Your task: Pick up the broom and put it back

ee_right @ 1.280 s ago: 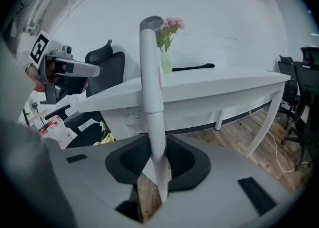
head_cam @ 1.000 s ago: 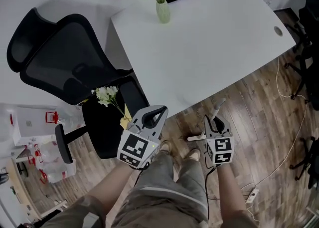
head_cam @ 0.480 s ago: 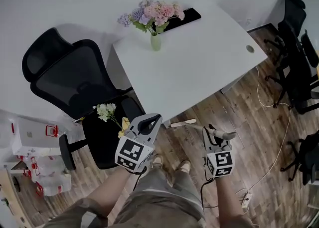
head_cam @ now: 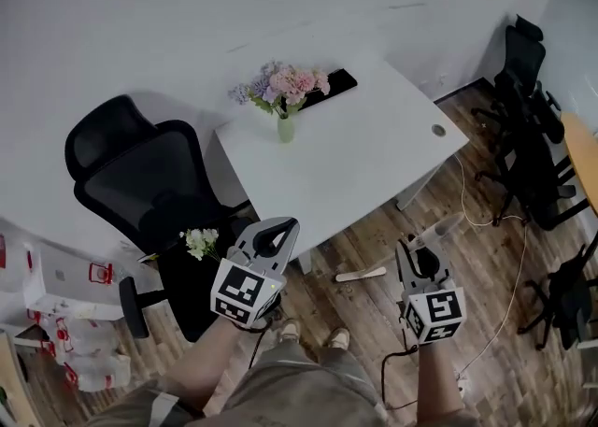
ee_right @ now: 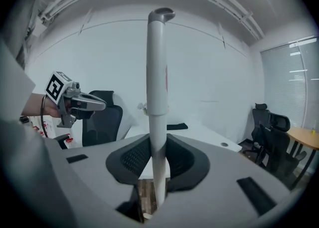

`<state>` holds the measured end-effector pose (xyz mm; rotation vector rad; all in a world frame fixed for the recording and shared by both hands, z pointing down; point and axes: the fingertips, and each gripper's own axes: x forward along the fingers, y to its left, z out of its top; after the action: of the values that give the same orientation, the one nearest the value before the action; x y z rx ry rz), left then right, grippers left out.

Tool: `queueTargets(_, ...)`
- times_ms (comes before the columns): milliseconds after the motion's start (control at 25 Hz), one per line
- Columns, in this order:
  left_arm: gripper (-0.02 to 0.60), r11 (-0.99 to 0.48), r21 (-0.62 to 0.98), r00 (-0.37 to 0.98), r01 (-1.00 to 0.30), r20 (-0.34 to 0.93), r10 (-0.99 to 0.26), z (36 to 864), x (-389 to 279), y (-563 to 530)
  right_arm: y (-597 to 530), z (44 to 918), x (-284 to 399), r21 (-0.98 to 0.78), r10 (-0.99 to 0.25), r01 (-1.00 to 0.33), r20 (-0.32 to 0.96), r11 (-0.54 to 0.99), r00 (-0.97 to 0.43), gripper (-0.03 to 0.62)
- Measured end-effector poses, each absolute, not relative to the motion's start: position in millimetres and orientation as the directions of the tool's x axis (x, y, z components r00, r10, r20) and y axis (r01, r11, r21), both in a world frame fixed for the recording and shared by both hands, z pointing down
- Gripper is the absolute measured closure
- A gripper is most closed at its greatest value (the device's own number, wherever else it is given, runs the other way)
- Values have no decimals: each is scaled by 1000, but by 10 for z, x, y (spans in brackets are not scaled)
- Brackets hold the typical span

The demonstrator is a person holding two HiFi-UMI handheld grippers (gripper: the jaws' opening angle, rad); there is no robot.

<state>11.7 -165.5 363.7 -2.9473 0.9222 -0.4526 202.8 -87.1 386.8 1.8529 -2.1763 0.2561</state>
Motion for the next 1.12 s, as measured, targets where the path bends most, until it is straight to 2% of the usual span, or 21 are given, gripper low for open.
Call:
queueTargets(520, 566, -874, -142, 855, -465, 182, -485, 2973, 342, -1331, 43, 3028, 2333, 66, -967, -996, 251, 63, -44, 490)
queueTargets(880, 566, -898, -138, 877, -419, 195, -439, 3006, 671, -1200, 402, 3110, 2626, 53, -959, -998, 283, -16, 30, 490)
queueTargets(1120, 566, -905, -135, 880, -404, 213, -425, 3089, 875, -1198, 347, 3217, 2790, 53, -952, -998, 306, 30, -12, 490)
